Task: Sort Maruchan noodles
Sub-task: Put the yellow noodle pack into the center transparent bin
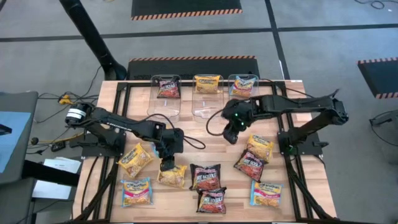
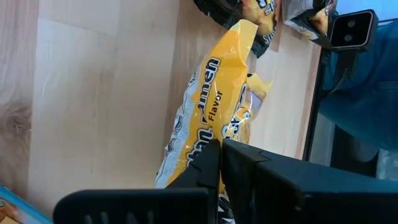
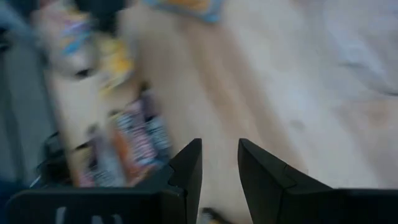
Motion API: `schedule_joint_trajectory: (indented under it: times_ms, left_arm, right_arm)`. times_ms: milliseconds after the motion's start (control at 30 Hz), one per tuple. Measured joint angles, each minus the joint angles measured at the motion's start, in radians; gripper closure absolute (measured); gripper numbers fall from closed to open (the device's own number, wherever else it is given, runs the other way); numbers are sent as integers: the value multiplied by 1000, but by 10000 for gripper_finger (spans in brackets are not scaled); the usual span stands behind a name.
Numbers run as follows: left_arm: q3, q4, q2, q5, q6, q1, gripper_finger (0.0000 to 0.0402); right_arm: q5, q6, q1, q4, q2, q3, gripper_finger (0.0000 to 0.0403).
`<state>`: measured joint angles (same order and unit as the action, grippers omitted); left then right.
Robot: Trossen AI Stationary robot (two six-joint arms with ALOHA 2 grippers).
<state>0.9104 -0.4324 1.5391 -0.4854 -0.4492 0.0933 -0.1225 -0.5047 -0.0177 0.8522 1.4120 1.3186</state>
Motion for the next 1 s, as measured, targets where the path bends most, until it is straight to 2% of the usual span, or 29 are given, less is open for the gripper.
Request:
schedule_joint_trajectory:
  times_ms: [200,333,533,700,1000]
  left_arm:
    - [0,0,0,-1,-8,0,401]
    - [0,0,0,-1,-15,0,401]
    - [1,-3,0,-6,-17,0,401]
    - [2,-3,0,-13,-14,0,401]
    - [2,-1,0,-16,-14,2,401]
  right_arm:
    - [-94,-16,111,-92,0,0,275]
    - [-84,-24,207,-195,35,3,275]
    - [-5,-13,314,-347,138,2,275]
    - [-12,56,334,-508,225,1,275]
    - [-52,87,325,-614,346,3,275]
